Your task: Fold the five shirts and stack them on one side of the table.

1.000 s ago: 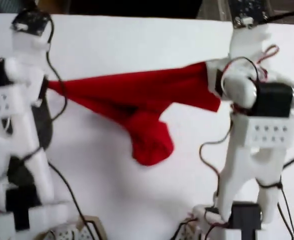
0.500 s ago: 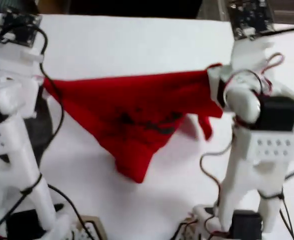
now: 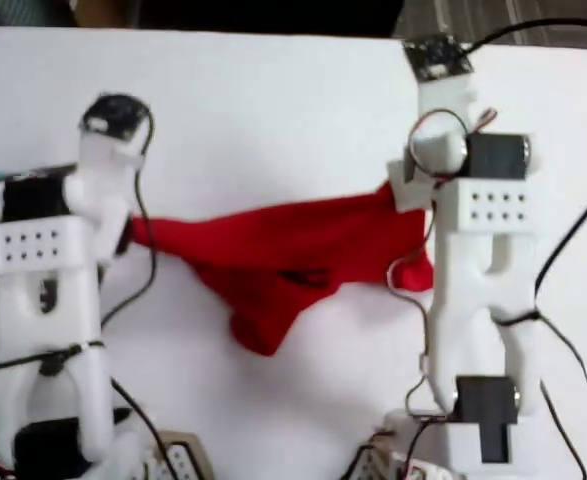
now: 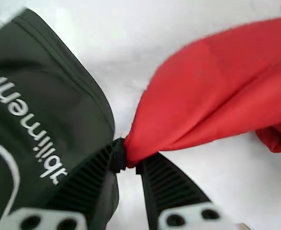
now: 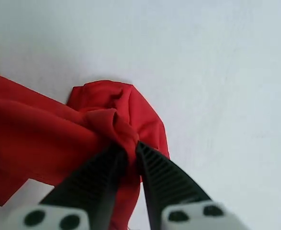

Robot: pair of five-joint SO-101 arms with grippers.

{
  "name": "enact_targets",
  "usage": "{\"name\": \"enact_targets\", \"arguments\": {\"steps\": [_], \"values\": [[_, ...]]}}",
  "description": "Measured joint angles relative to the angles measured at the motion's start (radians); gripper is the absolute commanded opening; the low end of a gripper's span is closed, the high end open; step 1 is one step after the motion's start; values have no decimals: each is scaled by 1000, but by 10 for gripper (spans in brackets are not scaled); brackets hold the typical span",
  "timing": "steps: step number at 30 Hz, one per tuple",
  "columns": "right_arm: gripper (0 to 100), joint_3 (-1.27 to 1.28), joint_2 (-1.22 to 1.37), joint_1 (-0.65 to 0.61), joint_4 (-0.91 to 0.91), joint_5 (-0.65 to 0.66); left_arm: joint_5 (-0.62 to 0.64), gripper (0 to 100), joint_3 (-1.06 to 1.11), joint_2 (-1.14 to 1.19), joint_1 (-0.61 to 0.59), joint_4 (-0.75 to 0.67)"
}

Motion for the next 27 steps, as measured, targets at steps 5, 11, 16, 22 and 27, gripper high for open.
{"name": "enact_targets", "arguments": {"steps": [5, 11, 16, 22, 27], "values": [[185, 8, 15, 5, 2, 0, 0, 26, 126, 0, 52, -74], [334, 9, 15, 43, 12, 26, 0, 26, 152, 0, 130, -97], [330, 9, 15, 31, 32, 29, -2, 26, 120, 0, 144, -97], [330, 9, -83, -31, 32, 29, -3, 26, 110, 0, 61, -103], [330, 9, -196, -135, 20, 31, -48, 27, 186, 0, -44, -170]]}}
